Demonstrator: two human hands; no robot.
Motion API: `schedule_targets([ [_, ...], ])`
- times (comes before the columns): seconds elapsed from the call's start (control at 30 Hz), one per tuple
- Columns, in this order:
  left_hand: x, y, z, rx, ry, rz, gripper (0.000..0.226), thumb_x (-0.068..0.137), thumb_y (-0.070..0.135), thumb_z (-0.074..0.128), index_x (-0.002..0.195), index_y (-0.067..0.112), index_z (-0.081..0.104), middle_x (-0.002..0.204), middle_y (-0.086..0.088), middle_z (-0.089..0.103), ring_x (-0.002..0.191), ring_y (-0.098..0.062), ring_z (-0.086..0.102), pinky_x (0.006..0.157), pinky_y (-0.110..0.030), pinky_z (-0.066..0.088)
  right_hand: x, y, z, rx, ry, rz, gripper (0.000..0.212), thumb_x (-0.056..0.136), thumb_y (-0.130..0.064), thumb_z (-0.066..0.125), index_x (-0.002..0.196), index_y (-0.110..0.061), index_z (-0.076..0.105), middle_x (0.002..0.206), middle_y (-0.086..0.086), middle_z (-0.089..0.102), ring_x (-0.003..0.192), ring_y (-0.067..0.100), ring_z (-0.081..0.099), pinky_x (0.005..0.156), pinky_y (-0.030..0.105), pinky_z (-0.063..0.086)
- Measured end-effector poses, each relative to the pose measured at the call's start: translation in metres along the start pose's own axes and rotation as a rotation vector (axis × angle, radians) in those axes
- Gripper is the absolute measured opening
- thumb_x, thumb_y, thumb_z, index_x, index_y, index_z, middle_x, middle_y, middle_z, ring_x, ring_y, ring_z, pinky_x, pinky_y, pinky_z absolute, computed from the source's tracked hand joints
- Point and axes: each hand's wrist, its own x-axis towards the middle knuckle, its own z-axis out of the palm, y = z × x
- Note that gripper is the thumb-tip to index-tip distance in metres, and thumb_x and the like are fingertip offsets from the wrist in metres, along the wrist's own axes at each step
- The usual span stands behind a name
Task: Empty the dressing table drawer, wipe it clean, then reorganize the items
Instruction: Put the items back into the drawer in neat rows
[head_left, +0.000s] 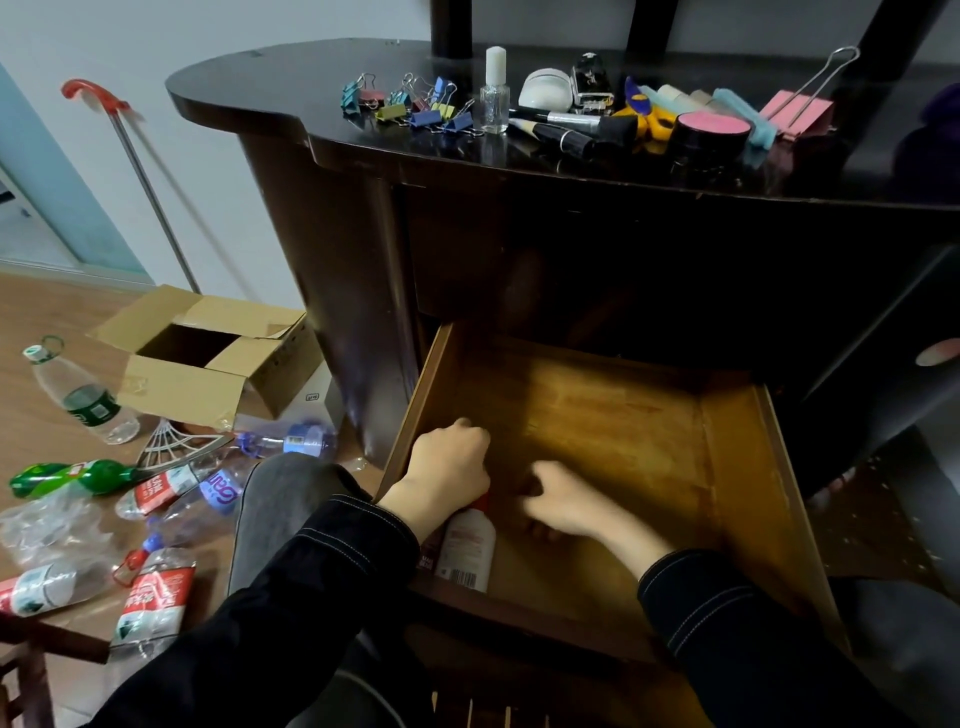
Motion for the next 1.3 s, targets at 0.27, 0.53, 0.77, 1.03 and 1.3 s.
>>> schedule_targets([
  [0.27,-0.005,-0.003,-0.009,-0.538,0.242,0.047,0.016,0.093,0.025,0.058,0.107,0.023,0.066,0.099,0.009,0.063,0.083,-0.01,0.061,0.073,-0.031,0.052,-0.057,-0.018,-0.058,-0.074,0.456,-0.175,0.023,0.1,-0.035,0.057,0.122,-0.028,0.06,0.094,-0.012,0.07,0.077,0.001,0.067,0.065,0.021,0.055],
  [0.53,-0.015,0.007,-0.087,-0.737,0.479,0.262,0.019,0.094,0.029,0.06,0.112,0.034,0.065,0.094,0.017,0.062,0.076,-0.006,0.059,0.065,-0.02,0.048,-0.135,-0.122,-0.162,-0.145,0.999,-0.46,0.018,0.085,-0.033,0.058,0.069,-0.032,0.067,0.057,-0.02,0.067,0.06,-0.007,0.064,0.066,0.028,0.054],
  [0.77,-0.002,0.018,-0.197,-0.701,0.782,0.394,0.014,0.092,0.028,0.059,0.104,0.036,0.064,0.092,0.016,0.063,0.077,-0.012,0.061,0.063,-0.022,0.049,-0.144,-0.151,-0.196,-0.139,1.004,-0.589,0.013,0.086,-0.032,0.059,0.077,-0.036,0.067,0.062,-0.014,0.067,0.058,0.006,0.065,0.066,0.036,0.056],
  [1.03,0.068,0.022,-0.273,-0.554,0.794,0.148,0.061,0.085,0.043,0.07,0.136,0.034,0.038,0.117,0.016,0.043,0.093,-0.003,0.056,0.067,-0.021,0.044,-0.143,-0.161,-0.222,0.206,0.767,-0.576,0.019,0.088,-0.01,0.065,0.074,-0.017,0.076,0.054,0.007,0.066,0.046,0.006,0.055,0.063,0.017,0.044],
  [1.3,0.108,0.022,-0.273,-0.581,0.671,0.146,0.017,0.091,0.021,0.067,0.095,0.033,0.056,0.087,0.014,0.061,0.081,-0.005,0.06,0.064,-0.014,0.039,-0.147,-0.159,-0.229,0.335,0.661,-0.597,0.023,0.091,-0.007,0.061,0.077,-0.014,0.077,0.058,0.01,0.067,0.045,0.013,0.051,0.06,0.022,0.049],
])
